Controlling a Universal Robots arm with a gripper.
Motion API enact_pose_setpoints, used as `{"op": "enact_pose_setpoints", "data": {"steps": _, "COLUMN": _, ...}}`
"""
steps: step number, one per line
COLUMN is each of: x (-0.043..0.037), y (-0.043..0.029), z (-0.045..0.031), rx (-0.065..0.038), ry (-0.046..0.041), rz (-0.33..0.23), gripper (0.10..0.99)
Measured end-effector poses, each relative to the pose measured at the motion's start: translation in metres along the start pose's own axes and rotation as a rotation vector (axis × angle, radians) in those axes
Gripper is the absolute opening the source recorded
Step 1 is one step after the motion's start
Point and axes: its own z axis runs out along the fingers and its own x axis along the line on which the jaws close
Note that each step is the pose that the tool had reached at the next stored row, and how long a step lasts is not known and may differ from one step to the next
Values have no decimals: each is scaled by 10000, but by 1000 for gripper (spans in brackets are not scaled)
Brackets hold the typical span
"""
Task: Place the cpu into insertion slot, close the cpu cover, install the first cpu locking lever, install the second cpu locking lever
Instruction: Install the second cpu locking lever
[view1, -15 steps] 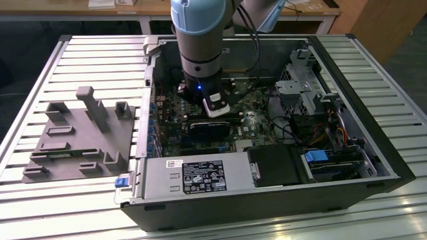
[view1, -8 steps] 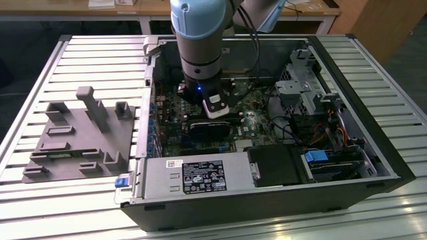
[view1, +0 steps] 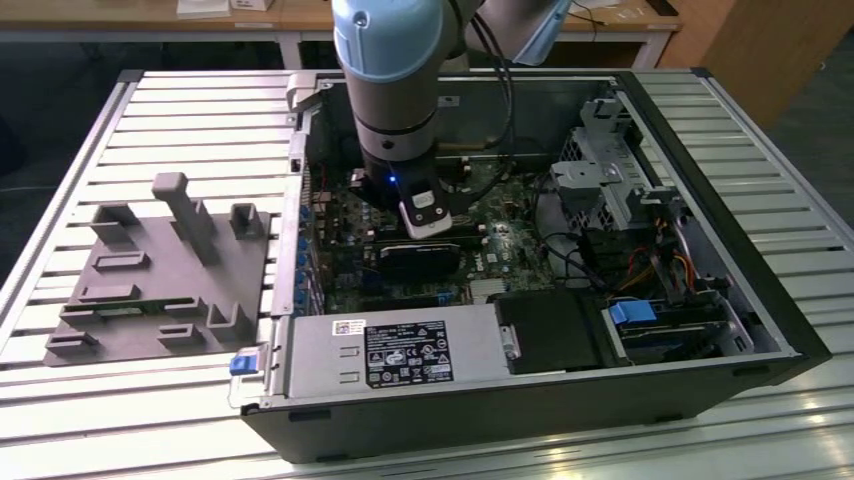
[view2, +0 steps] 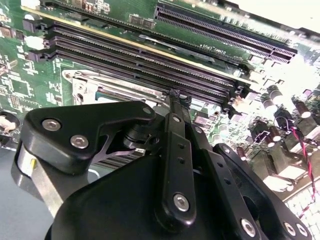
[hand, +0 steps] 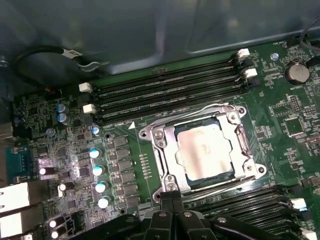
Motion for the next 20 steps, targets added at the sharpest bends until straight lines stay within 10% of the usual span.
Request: {"op": "enact_pose_setpoints", "data": {"steps": 20, "x": 75, "y": 8, "z": 51, "rx": -3, "ry": 7, "rz": -31, "gripper": 106}}
